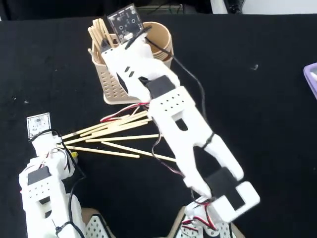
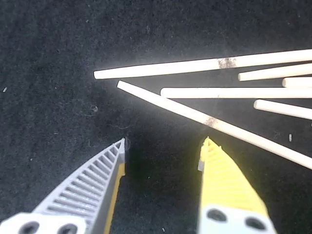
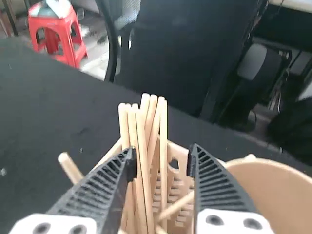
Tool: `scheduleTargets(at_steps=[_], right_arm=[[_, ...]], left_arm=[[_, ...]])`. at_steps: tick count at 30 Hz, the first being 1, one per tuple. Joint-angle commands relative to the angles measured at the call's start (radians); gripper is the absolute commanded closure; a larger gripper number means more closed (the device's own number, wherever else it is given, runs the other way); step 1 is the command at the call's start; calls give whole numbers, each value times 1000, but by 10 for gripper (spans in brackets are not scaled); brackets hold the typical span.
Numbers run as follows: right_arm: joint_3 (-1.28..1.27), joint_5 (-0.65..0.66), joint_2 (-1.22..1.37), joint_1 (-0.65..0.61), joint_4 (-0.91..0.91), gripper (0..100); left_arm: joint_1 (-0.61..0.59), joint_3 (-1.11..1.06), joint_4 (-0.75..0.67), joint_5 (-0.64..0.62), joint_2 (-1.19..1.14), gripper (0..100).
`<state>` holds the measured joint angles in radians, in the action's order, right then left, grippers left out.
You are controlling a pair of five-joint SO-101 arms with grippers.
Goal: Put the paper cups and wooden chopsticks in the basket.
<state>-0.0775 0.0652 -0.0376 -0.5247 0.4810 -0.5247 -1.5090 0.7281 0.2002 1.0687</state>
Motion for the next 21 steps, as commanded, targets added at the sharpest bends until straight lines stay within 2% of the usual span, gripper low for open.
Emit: scheduleTargets(at_steps=[1, 4, 7, 10, 14, 18, 21], right_arm=[[68, 3, -191, 8, 178, 822], [53, 3, -328, 8, 397, 822], [-27, 15, -412, -43, 594, 822], [-180, 144, -427, -103, 706, 822], [-466, 325, -398, -133, 600, 822], [-633, 331, -282, -187, 399, 822], [-598, 334, -145, -238, 394, 819]], left_arm=[[-5, 4, -14, 3, 14, 755], [-5, 4, -14, 3, 14, 755], [-2, 4, -14, 3, 14, 755], [-2, 4, -14, 3, 14, 755], [-7, 5, -14, 0, 14, 755], [-45, 16, -14, -6, 14, 755], [-137, 53, -14, -87, 12, 755]])
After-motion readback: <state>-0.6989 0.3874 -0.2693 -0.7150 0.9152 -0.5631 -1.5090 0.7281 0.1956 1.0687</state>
